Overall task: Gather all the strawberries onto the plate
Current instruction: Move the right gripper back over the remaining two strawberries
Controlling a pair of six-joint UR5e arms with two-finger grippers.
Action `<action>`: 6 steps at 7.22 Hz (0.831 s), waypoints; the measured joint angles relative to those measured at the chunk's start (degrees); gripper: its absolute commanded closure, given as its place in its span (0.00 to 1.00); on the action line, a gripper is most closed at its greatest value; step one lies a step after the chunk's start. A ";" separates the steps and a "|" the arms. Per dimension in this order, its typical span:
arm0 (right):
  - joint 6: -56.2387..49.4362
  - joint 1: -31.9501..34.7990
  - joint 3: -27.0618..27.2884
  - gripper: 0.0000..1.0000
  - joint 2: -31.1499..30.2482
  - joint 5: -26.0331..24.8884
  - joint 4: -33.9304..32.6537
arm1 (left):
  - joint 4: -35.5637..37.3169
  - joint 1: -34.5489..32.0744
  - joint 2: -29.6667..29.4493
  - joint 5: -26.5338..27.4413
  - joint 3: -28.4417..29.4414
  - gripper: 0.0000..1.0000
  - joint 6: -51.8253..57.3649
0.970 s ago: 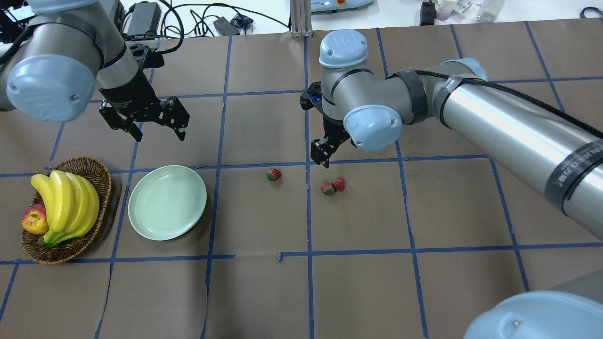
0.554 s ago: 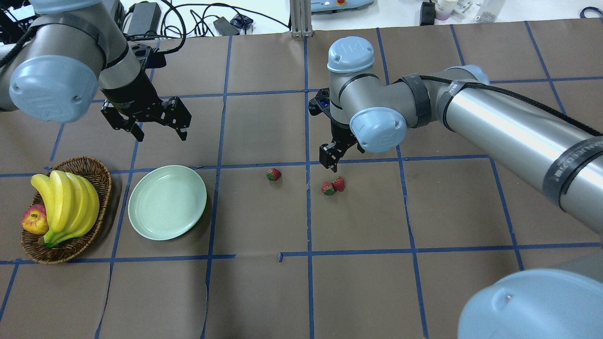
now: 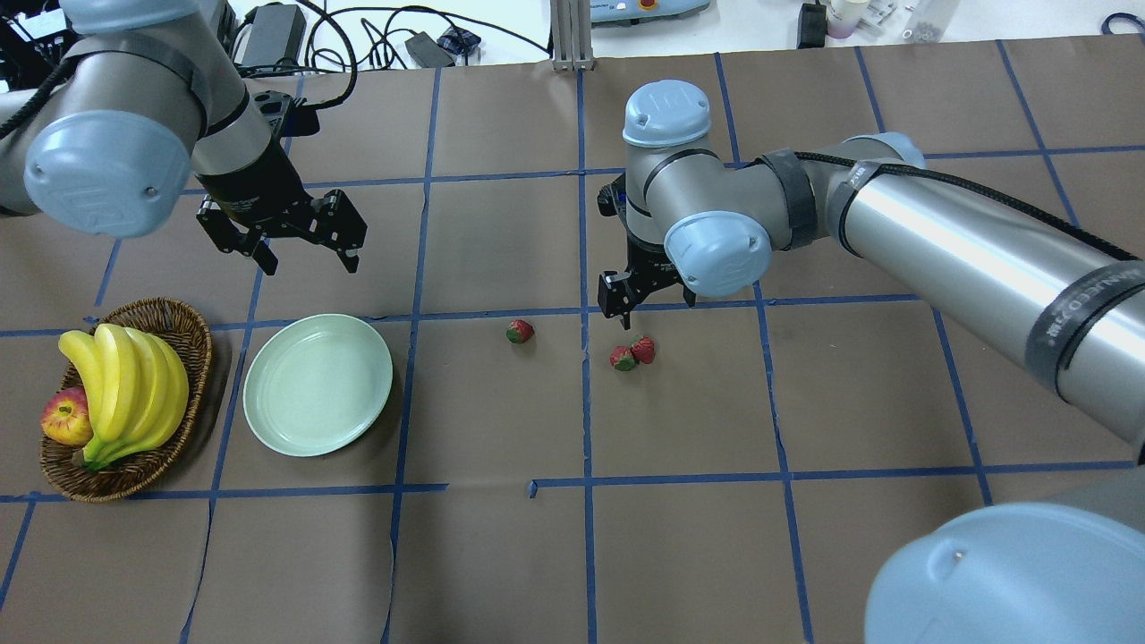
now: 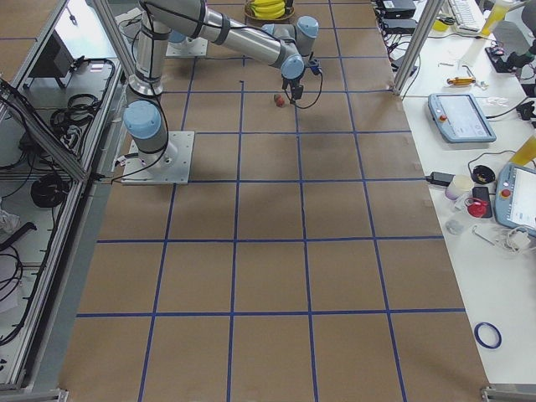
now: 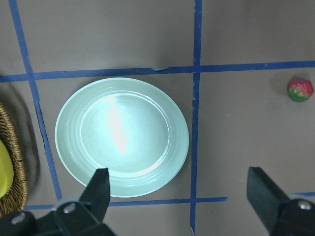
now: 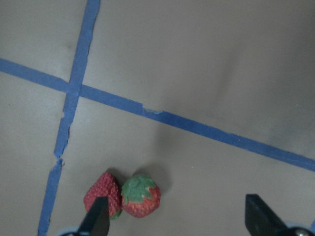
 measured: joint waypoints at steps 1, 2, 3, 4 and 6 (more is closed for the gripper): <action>1.39 -0.01 -0.09 0.02 1.14 0.13 -1.50 | 0.38 0.00 0.00 0.08 -0.37 0.00 0.04; 5.28 -0.08 -0.29 0.00 1.87 0.20 -2.48 | 0.62 0.00 0.00 0.11 -0.57 0.00 0.04; 12.09 -0.17 -0.50 0.00 2.18 0.21 -2.87 | 0.69 0.00 0.00 0.12 -0.64 0.00 0.01; 20.35 -0.38 -0.58 0.00 2.26 0.19 -2.99 | 0.70 0.00 0.00 0.13 -0.66 0.00 0.04; 35.91 -0.79 0.13 0.00 2.19 0.39 -2.66 | 0.65 -0.07 0.01 0.15 -1.01 0.00 0.06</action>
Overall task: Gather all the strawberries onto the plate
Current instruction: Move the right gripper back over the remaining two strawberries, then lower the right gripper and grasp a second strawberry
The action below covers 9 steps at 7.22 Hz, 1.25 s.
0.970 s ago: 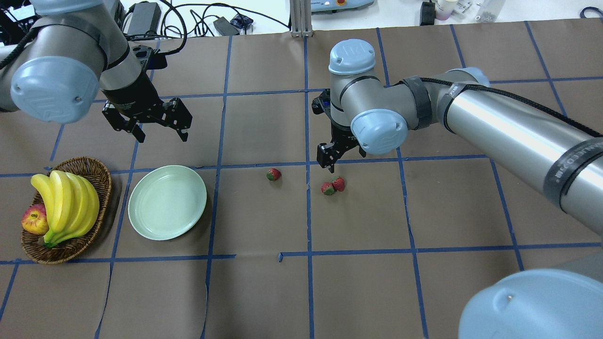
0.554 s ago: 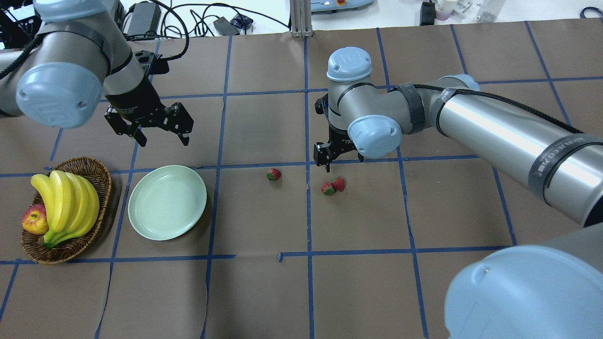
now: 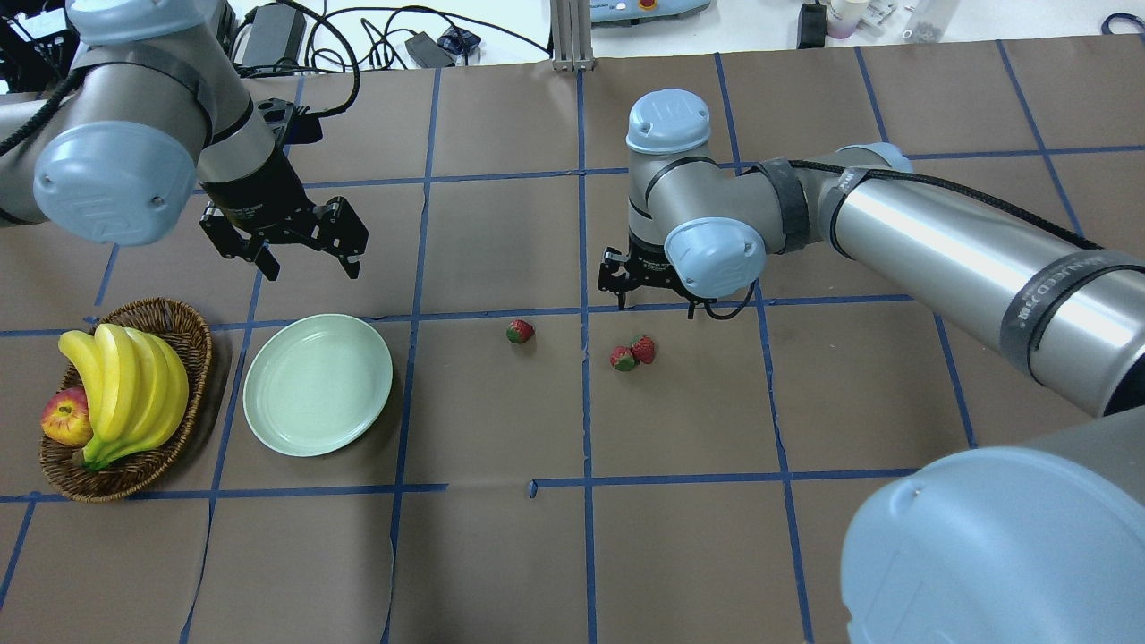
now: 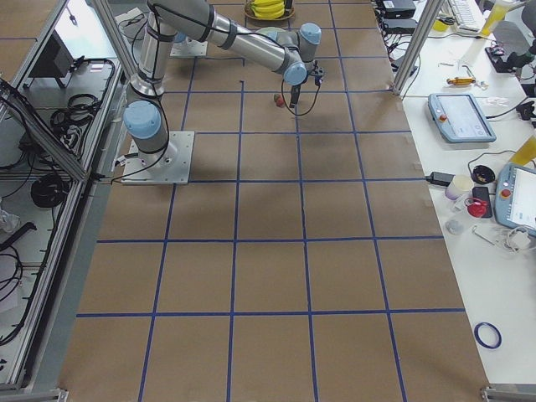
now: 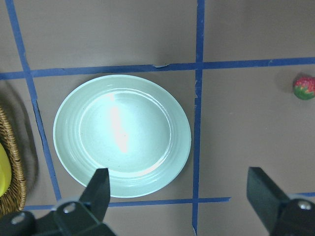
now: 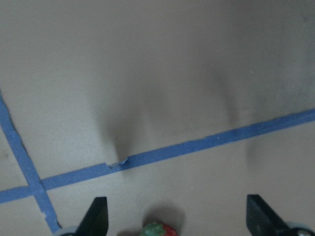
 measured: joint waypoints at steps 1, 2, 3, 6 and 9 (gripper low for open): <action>7.09 -0.05 0.54 0.00 -0.20 1.29 0.20 | 0.03 -0.18 0.03 0.04 -0.52 0.00 -0.05; 12.84 -0.08 0.97 0.00 -0.33 3.45 0.28 | 0.08 -0.47 0.06 0.05 -0.94 0.00 -0.05; 16.44 -0.09 1.75 0.00 -0.38 5.03 0.33 | 0.11 -0.74 0.06 0.06 -1.15 0.00 -0.08; 21.36 -0.10 3.74 0.11 -1.10 5.78 0.29 | 0.06 -1.12 0.06 0.07 -1.38 0.00 -0.22; 23.73 -0.16 3.97 0.15 -1.47 5.71 0.14 | 0.06 -1.34 0.06 0.07 -1.35 0.00 -0.17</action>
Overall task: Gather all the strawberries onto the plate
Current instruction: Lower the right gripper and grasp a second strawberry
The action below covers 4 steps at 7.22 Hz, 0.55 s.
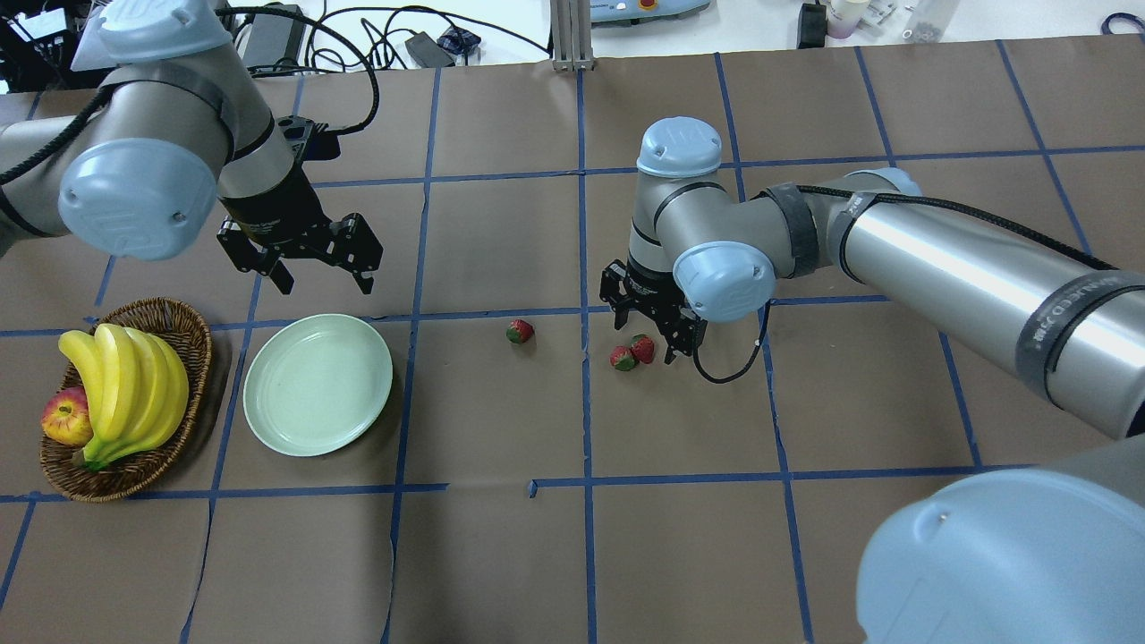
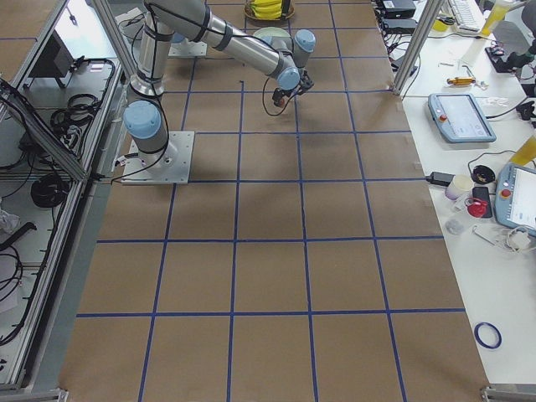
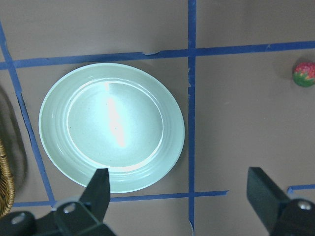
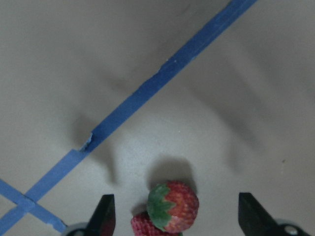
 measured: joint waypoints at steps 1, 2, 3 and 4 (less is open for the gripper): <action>0.11 -0.01 0.01 0.18 0.00 -0.03 -0.03 | -0.02 -0.12 0.01 0.00 0.01 0.00 -0.02; 0.12 -0.10 0.00 0.18 0.03 -0.02 -0.06 | -0.02 -0.20 0.01 0.00 0.01 0.00 -0.05; 0.12 -0.31 -0.02 0.18 0.09 0.01 -0.09 | -0.03 -0.22 0.01 0.00 0.01 0.00 -0.07; 0.12 -0.62 0.01 0.18 0.12 0.03 -0.12 | -0.03 -0.25 0.00 0.00 0.00 0.00 -0.08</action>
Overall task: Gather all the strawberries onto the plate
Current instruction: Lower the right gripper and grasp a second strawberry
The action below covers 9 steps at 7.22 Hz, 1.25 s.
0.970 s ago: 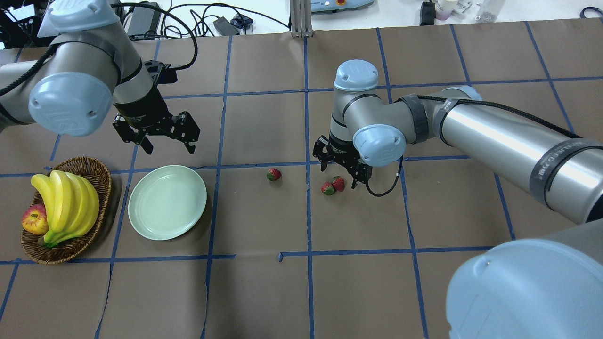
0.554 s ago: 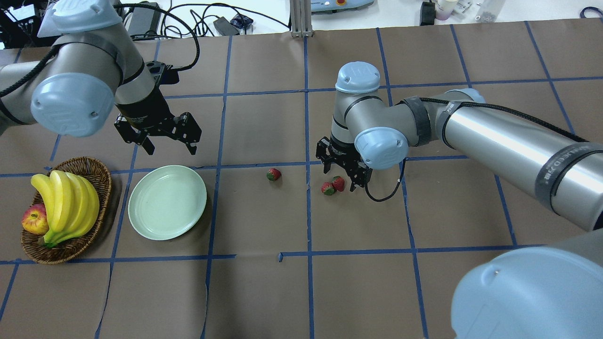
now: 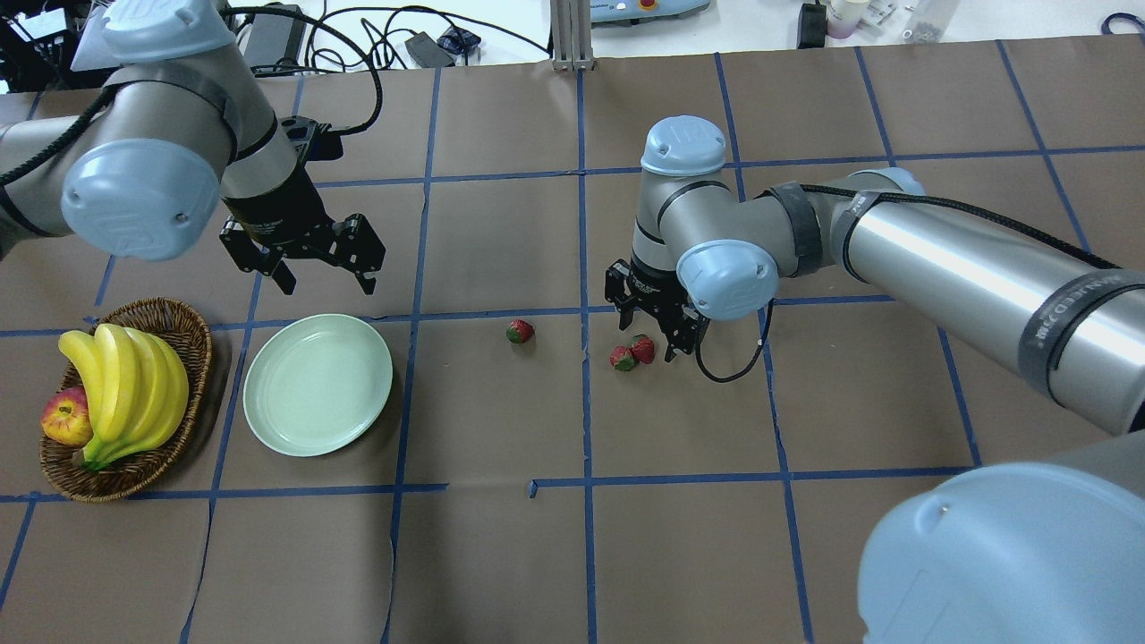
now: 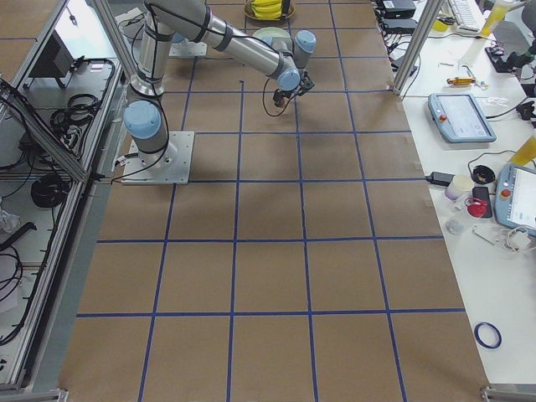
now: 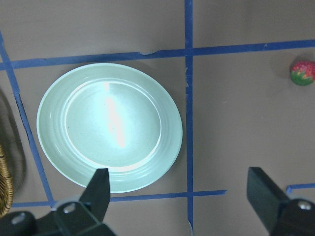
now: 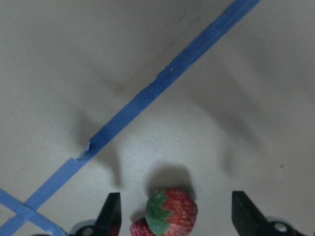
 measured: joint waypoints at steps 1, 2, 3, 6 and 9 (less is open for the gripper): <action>-0.02 -0.18 0.05 0.30 0.02 -0.03 0.00 | 0.00 0.00 -0.04 0.00 -0.04 0.00 -0.02; -0.06 -0.24 0.13 0.32 0.10 -0.06 0.06 | 0.00 0.00 -0.06 0.00 -0.07 0.00 -0.04; -0.08 -0.26 0.30 0.32 0.16 0.01 0.12 | 0.00 -0.01 -0.07 0.00 -0.07 0.00 -0.02; -0.07 -0.28 0.65 1.00 0.21 0.36 0.26 | 0.00 0.05 -0.07 0.00 -0.14 0.00 -0.04; -0.01 -0.46 0.38 1.00 0.22 1.45 0.33 | -0.08 0.00 -0.07 0.00 -0.16 0.00 -0.02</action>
